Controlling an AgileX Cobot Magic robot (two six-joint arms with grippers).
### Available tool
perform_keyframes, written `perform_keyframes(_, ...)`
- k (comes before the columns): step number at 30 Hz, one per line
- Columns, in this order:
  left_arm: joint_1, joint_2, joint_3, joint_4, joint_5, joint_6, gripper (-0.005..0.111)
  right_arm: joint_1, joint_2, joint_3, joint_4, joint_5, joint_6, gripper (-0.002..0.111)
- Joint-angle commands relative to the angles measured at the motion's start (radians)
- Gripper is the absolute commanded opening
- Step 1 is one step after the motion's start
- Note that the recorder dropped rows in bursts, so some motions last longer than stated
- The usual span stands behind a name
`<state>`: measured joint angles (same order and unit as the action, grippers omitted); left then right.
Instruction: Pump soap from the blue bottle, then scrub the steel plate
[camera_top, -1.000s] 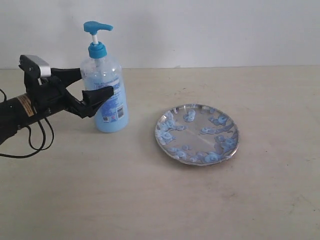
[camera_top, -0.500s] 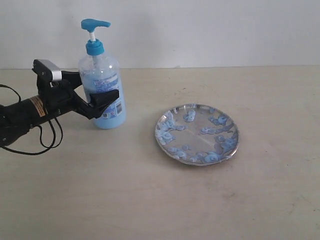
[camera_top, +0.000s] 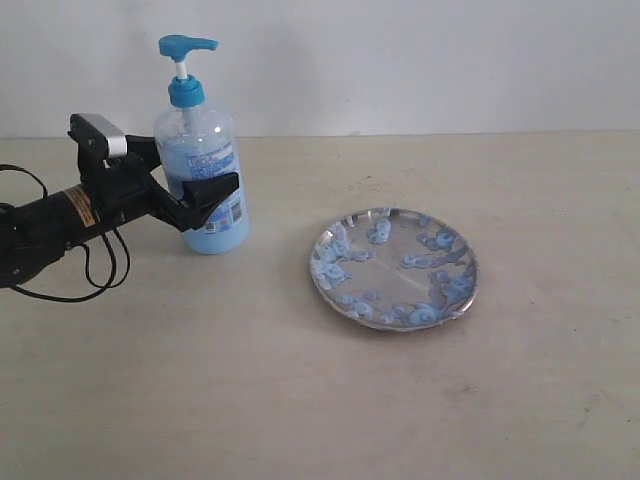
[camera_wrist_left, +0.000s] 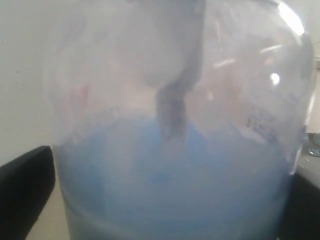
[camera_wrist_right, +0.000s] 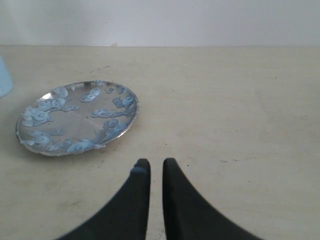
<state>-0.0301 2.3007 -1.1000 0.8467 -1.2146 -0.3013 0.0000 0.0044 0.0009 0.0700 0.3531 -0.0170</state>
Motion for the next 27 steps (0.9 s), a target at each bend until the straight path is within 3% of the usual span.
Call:
perform_keyframes(1, -0.002, 0.0, -0.006, -0.008, -0.006, 0.005, 0.108, 0.001, -0.004, -0.001, 0.005, -0.022, -0.003, 0.005)
perform_keyframes(10, -0.006, 0.0, -0.01, -0.012, -0.006, 0.005, 0.105, 0.001, -0.004, -0.001, 0.03, -0.15, 0.167, 0.005)
perform_keyframes(15, -0.006, 0.007, -0.064, -0.016, 0.06, 0.004, 0.057, 0.001, -0.004, -0.001, 0.03, -0.17, 0.172, 0.005)
perform_keyframes(20, -0.006, 0.009, -0.085, -0.01, 0.06, 0.004, 0.008, 0.001, -0.004, -0.001, 0.03, -0.185, 0.359, 0.005)
perform_keyframes(24, -0.006, 0.007, -0.088, 0.086, 0.041, 0.004, 0.004, 0.001, -0.004, -0.001, 0.03, -0.214, 0.43, 0.005)
perform_keyframes(27, -0.022, 0.001, -0.091, 0.149, 0.069, 0.004, 0.004, 0.001, -0.004, -0.001, 0.029, -0.353, 0.421, 0.005)
